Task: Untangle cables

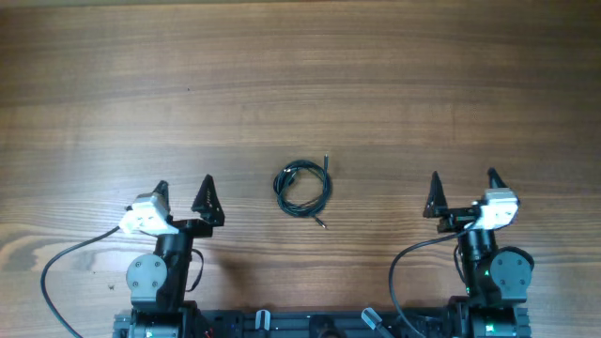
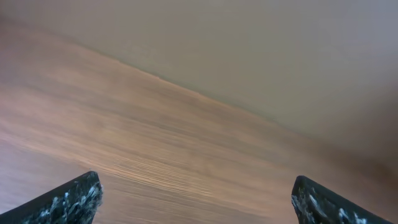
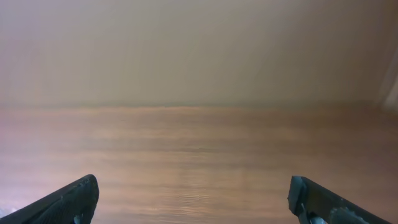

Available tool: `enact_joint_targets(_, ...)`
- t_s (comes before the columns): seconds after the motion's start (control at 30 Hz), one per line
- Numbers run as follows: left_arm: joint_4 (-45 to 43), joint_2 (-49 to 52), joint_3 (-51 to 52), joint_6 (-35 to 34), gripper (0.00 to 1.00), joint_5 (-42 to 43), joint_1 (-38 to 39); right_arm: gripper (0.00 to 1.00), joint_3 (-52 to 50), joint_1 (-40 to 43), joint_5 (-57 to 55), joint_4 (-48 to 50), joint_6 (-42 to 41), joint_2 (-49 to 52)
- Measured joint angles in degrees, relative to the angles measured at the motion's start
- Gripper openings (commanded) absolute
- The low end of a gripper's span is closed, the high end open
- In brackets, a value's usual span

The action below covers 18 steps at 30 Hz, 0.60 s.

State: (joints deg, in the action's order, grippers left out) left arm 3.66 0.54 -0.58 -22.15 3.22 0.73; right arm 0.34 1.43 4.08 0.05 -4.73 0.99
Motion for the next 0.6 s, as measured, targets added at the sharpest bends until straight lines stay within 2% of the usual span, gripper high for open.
enact_joint_targets(0.1, -1.16, 0.00, 0.00, -5.05, 1.00, 2.62, 0.00, 1.00, 0.00, 0.00, 1.57, 1.11, -10.12, 0.00)
enact_joint_targets(0.27, 0.26, 0.00, -0.26, -10.38, 0.99, 6.78, 0.00, 1.00, 0.83, 0.00, 8.00, -1.90, -17.18, 0.11)
enact_joint_targets(0.4, 5.77, 1.09, -4.22, -11.72, 0.99, 8.61, 0.00, 0.99, 7.04, 0.00, 13.57, -9.01, -17.77, 2.93)
enact_joint_targets(0.6, 14.97, 9.60, -21.66, -12.48, 1.00, 11.08, 0.00, 1.00, 24.48, 0.00, 20.68, -21.16, -15.02, 13.44)
